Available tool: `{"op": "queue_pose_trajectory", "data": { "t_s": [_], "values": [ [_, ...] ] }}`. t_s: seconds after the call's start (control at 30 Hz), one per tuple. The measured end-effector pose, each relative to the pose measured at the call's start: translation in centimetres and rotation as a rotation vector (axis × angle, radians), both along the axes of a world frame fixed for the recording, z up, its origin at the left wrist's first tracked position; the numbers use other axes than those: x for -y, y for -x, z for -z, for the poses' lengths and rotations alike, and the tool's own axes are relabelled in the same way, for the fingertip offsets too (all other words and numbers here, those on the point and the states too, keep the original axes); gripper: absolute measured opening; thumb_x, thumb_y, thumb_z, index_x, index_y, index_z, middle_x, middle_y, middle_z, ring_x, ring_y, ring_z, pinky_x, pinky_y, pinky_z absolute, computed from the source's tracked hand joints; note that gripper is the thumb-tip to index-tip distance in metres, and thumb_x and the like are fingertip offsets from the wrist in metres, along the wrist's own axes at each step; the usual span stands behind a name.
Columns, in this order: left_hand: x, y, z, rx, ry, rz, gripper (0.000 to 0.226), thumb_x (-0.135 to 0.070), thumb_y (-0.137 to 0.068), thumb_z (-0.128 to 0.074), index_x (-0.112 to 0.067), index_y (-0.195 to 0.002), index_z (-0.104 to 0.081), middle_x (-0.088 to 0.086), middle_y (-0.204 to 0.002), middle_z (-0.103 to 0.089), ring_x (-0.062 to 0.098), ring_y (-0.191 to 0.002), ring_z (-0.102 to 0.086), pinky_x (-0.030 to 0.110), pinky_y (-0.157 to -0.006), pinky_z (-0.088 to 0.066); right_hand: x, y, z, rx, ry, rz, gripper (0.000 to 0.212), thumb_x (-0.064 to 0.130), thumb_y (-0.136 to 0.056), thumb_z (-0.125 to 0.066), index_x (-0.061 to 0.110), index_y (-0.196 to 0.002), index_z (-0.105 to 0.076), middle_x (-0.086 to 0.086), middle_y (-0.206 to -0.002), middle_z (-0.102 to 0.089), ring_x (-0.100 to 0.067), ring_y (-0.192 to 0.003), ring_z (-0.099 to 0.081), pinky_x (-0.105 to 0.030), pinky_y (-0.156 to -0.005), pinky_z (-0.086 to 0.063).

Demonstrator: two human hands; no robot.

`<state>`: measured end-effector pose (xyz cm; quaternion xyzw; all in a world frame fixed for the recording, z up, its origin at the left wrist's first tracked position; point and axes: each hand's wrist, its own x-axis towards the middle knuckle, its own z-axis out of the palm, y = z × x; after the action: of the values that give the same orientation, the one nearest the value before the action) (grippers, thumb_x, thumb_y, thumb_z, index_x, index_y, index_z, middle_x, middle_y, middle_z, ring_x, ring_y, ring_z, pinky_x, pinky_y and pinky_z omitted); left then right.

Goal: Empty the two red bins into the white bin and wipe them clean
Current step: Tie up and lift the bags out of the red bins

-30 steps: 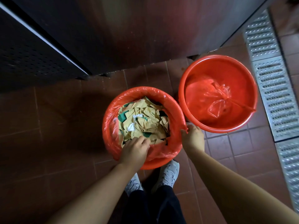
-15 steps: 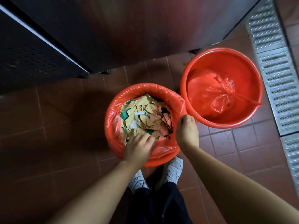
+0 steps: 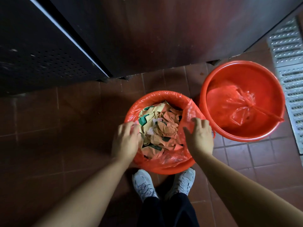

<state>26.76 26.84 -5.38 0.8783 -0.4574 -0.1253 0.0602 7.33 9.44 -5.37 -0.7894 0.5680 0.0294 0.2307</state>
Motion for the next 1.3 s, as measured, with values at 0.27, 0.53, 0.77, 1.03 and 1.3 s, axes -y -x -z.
{"op": "queue_pose_trajectory", "data": {
  "t_s": [0.27,0.53,0.77,1.03,1.3],
  "values": [
    [-1.1,-2.5,2.5,-0.314,-0.140,-0.536,0.031,-0.021,-0.087,-0.071,-0.004,-0.112,-0.066,0.018,-0.107,-0.064,0.036,-0.101,-0.061,0.040,-0.088,-0.049,0.6,-0.1,1.4,0.011,-0.224,0.265,0.043,0.024,-0.095,-0.064,0.011,-0.134,-0.052,-0.016,-0.127,-0.061,-0.036,-0.114,-0.058,-0.044,-0.094,-0.048],
    [0.6,-2.6,1.5,-0.273,0.035,-0.608,0.008,-0.005,-0.086,-0.063,-0.008,-0.081,-0.068,0.016,-0.087,-0.066,0.036,-0.084,-0.061,0.039,-0.072,-0.045,0.1,-1.1,0.9,0.062,-0.114,0.209,0.034,0.003,-0.096,-0.046,0.011,-0.123,-0.064,-0.011,-0.118,-0.065,-0.030,-0.108,-0.059,-0.037,-0.087,-0.046],
    [4.4,0.5,0.4,-0.362,0.039,-0.199,0.011,-0.010,-0.092,-0.056,-0.009,-0.087,-0.066,0.002,-0.087,-0.057,0.022,-0.079,-0.057,0.029,-0.066,-0.041,-2.1,-3.4,-0.7,0.167,-0.156,-0.075,0.035,-0.002,-0.093,-0.055,0.015,-0.121,-0.067,-0.004,-0.118,-0.066,-0.023,-0.107,-0.060,-0.039,-0.090,-0.052],
    [2.2,0.5,-0.4,-0.200,0.090,-0.036,0.016,-0.015,-0.091,-0.063,-0.011,-0.105,-0.069,0.005,-0.104,-0.062,0.028,-0.097,-0.055,0.039,-0.080,-0.050,-3.0,-2.9,-2.9,0.168,-0.214,-0.264,0.025,0.014,-0.099,-0.055,0.012,-0.124,-0.062,-0.007,-0.122,-0.058,-0.033,-0.095,-0.065,-0.049,-0.078,-0.055],
    [1.6,-3.5,0.3,-0.354,-0.263,-0.650,0.053,-0.031,-0.090,-0.066,-0.010,-0.136,-0.051,0.017,-0.132,-0.054,0.038,-0.120,-0.052,0.043,-0.098,-0.043,1.5,-0.8,-3.9,-0.029,0.020,0.173,0.045,0.031,-0.089,-0.069,0.021,-0.129,-0.052,-0.011,-0.121,-0.047,-0.035,-0.111,-0.051,-0.048,-0.087,-0.048]
  ]
}}
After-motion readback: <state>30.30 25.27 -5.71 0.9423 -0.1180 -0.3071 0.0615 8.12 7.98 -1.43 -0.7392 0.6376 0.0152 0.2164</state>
